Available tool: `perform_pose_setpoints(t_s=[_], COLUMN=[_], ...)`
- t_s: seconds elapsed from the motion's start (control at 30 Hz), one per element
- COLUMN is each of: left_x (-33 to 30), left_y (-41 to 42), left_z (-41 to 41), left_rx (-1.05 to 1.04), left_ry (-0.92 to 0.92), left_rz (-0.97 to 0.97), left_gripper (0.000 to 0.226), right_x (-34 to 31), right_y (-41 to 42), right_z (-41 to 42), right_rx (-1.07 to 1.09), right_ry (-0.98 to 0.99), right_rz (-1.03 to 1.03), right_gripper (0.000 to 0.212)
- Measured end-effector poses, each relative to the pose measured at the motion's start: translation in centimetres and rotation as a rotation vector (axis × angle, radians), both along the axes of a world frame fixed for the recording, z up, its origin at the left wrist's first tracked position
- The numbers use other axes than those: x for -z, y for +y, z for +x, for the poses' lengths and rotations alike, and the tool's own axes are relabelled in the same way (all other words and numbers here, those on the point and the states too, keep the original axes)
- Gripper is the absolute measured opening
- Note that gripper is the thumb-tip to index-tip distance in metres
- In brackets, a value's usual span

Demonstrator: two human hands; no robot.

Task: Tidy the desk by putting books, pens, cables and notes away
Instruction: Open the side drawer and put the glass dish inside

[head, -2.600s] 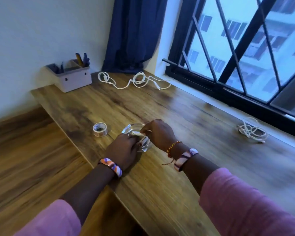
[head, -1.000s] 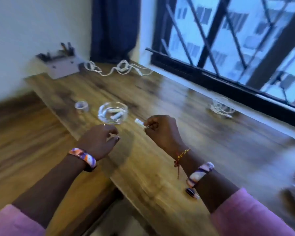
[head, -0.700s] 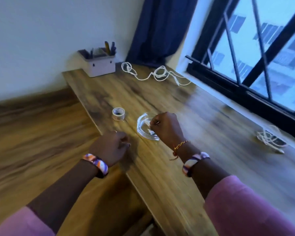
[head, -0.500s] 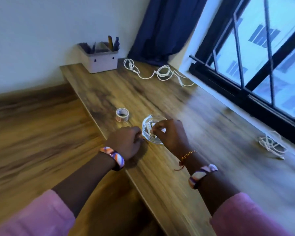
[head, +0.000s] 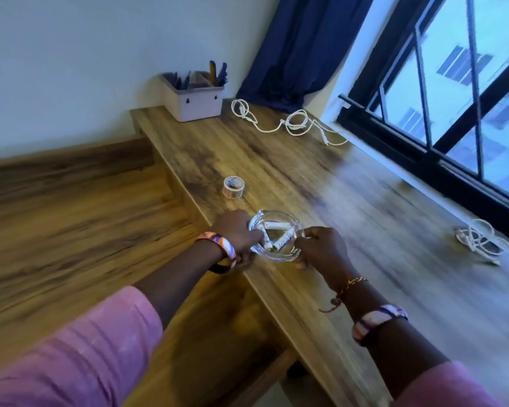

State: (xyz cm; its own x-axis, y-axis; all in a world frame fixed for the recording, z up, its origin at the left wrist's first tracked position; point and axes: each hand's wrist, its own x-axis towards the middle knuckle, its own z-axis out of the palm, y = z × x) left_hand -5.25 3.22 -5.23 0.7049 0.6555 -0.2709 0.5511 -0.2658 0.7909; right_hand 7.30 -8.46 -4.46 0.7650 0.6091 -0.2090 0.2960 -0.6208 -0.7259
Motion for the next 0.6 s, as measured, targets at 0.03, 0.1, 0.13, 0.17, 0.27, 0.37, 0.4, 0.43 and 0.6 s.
perform_pose_setpoints(t_s=[0.03, 0.1, 0.13, 0.17, 0.27, 0.37, 0.4, 0.43, 0.6], left_x=[0.0, 0.0, 0.1, 0.2, 0.7, 1.6, 1.9, 2.3, 4.5], left_y=[-0.4, -1.1, -1.5, -2.0, -3.2, -4.1, -4.5, -4.9, -6.9], left_z=[-1.2, -4.1, -5.7, -7.4, -12.7, -18.3, -20.3, -22.1, -29.4], left_rx=[0.025, 0.037, 0.030, 0.019, -0.020, -0.078, -0.082, -0.072, 0.065], left_ry=[0.010, 0.032, 0.056, 0.090, 0.205, 0.310, 0.351, 0.395, 0.601], left_rz=[-0.024, -0.065, -0.084, -0.090, -0.075, -0.038, -0.009, 0.027, 0.179], left_gripper=[0.024, 0.022, 0.022, 0.022, 0.022, 0.020, 0.020, 0.019, 0.027], right_x=[0.0, 0.2, 0.3, 0.4, 1.1, 3.1, 4.0, 4.8, 7.2], right_y=[-0.4, -1.3, -1.7, -2.1, -3.1, -3.7, -4.1, -4.7, -8.0], right_z=[-1.0, -3.4, -4.7, -6.2, -10.9, -15.8, -17.6, -19.3, -25.9], right_rx=[-0.024, -0.083, -0.121, -0.168, -0.318, -0.478, -0.538, -0.603, -0.775], right_ry=[0.010, 0.029, 0.028, 0.022, 0.003, -0.012, -0.039, -0.074, -0.354], right_rz=[0.004, 0.030, 0.047, 0.063, 0.075, 0.009, -0.022, -0.053, -0.212], right_gripper=[0.011, 0.010, 0.011, 0.011, 0.013, 0.019, 0.022, 0.024, 0.031])
